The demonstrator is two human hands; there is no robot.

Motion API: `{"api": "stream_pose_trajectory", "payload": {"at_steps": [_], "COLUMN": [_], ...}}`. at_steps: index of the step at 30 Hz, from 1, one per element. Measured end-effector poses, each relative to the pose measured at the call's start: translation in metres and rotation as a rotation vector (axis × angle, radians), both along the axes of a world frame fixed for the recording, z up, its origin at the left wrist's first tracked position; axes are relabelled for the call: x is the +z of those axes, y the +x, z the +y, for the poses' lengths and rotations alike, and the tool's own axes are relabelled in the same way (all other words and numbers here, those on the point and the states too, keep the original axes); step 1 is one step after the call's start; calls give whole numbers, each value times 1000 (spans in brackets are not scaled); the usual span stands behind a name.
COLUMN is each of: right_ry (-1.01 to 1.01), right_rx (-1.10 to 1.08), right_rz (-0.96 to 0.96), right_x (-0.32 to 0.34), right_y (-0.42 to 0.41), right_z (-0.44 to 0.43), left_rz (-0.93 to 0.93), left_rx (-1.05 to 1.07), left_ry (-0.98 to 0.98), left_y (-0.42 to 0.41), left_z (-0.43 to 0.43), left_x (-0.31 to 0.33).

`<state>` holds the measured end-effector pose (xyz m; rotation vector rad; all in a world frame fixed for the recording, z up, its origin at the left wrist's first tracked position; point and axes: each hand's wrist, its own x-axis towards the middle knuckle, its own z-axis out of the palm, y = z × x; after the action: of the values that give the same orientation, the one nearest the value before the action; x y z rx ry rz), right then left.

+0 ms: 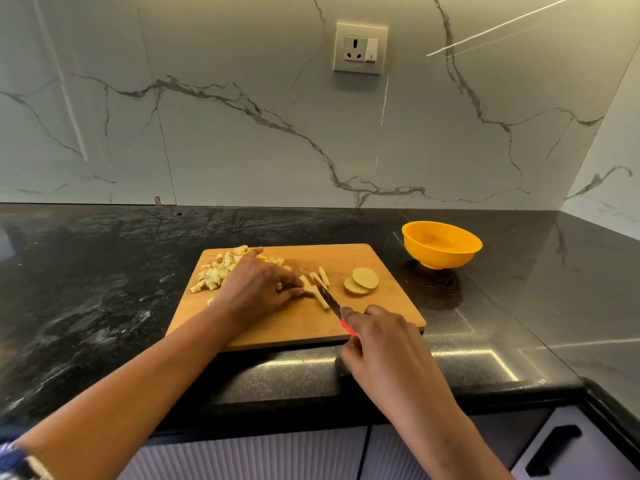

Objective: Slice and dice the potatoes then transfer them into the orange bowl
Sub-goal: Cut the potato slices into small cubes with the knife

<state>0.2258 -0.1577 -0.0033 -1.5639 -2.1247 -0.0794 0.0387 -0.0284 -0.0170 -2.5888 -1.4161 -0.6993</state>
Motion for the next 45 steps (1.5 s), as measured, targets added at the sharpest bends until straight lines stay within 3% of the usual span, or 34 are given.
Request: {"api": "stream_pose_trajectory", "payload": {"at_steps": [7, 25, 45], "right_ry": [44, -108, -35], "right_rx": [-20, 3, -32], "right_rz": [30, -84, -34], "right_x": [0, 3, -9], "right_y": [-13, -38, -28], "right_z": [20, 44, 19], "left_rz": [104, 176, 48], "left_rx": [71, 49, 1], "left_ry": [-12, 113, 136], "left_y": [-7, 1, -1], "left_z": [5, 0, -1], "left_x": [2, 3, 0]}}
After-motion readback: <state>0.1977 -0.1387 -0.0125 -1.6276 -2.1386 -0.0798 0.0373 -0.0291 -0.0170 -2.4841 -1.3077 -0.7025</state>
